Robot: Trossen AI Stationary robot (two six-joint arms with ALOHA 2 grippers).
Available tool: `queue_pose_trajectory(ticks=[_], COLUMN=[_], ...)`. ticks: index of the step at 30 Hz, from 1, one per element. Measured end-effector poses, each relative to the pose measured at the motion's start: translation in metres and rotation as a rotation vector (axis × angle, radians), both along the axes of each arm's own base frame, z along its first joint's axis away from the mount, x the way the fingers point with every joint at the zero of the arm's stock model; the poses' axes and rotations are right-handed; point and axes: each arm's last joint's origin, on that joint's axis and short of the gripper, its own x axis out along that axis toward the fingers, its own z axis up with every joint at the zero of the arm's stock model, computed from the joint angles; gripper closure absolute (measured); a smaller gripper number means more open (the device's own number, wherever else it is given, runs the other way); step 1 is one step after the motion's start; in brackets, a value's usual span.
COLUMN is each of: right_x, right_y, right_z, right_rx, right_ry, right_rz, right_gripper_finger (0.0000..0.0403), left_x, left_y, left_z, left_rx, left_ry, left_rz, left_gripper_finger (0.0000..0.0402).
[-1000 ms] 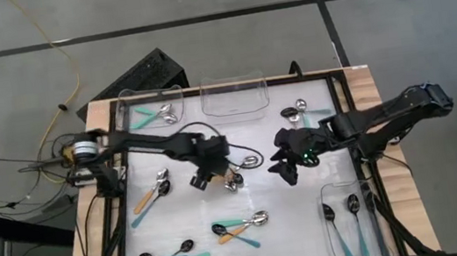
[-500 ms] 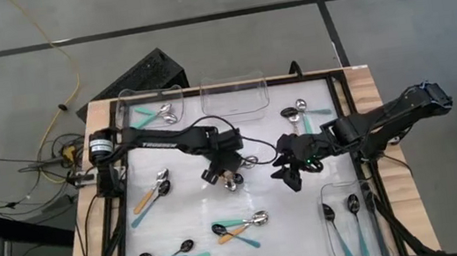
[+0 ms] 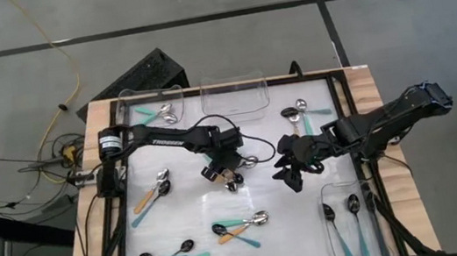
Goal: Sort silverware by color (type)
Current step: Put the blue spoon into the bottom transparent bin
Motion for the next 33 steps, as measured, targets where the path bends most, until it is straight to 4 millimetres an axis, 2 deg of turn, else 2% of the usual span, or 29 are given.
queue_pose_trajectory(ticks=[4,9,11,15,20,24,28,33], right_x=[0.000,0.000,0.000,0.000,-0.002,-0.007,-0.012,-0.015], right_y=[-0.002,-0.002,-0.003,-0.004,-0.004,-0.002,0.006,0.018], right_z=[0.000,0.000,0.000,-0.001,-0.003,-0.007,-0.009,-0.008], right_rx=[-0.013,-0.017,-0.018,-0.020,-0.005,0.036,0.063,-0.015], right_ry=[-0.001,0.000,0.000,0.005,0.040,0.101,0.138,0.091], right_rz=[-0.019,-0.023,-0.026,-0.031,-0.052,-0.098,-0.106,-0.131], right_gripper_finger=[0.0173,0.0173,0.0173,0.0173,0.0173,0.0173,0.0173,0.0173], left_x=[-0.001,-0.002,0.000,0.006,0.007,0.001,-0.008,-0.016], left_y=[0.000,0.000,0.001,0.003,0.008,0.010,0.010,0.008], left_z=[-0.003,-0.003,0.000,0.009,0.043,0.066,0.091,0.121], left_rx=[-0.003,-0.005,-0.001,0.042,0.110,0.088,-0.075,-0.337], left_ry=[0.024,0.047,0.049,0.021,-0.057,-0.117,-0.193,-0.286], left_rz=[0.000,-0.002,0.002,0.011,0.042,0.102,0.289,0.424], left_gripper_finger=[0.0260,0.0365,0.0390,0.0393,0.0398,0.0399,0.0400,0.0401])
